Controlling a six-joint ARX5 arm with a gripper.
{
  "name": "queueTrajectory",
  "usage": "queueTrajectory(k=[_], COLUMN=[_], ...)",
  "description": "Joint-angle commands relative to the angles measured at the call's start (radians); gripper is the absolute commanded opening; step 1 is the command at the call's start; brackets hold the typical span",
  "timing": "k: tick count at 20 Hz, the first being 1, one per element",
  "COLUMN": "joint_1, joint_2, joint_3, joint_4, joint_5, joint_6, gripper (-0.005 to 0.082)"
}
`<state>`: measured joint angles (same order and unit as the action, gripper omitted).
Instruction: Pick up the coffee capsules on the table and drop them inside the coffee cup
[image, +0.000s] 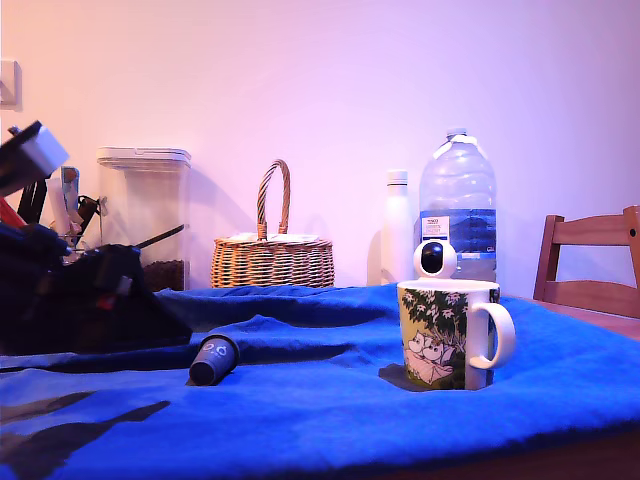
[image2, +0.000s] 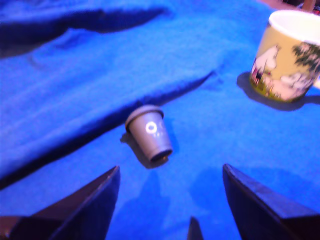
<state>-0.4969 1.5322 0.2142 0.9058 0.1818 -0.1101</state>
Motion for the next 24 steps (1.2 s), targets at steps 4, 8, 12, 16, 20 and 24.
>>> queueTrajectory(k=[4,8,12,16,20,24], joint_1=[-0.003,-0.003,-0.003,-0.003,-0.003,-0.003], joint_2=[0.06,0.088,0.131,0.184,0.217,0.262], joint_3=[0.056,0.089,0.14,0.193,0.24,0.29], joint_4=[0.015,0.006,-0.026,-0.081,-0.131,-0.2], joint_5=[0.001,0.001,0.009,0.009,0.008,0.008], joint_6=[-0.005,-0.006,-0.006,-0.006,-0.006,-0.006], gripper=[0.0589,0.0589,0.0589,0.0589,0.0588,0.0586])
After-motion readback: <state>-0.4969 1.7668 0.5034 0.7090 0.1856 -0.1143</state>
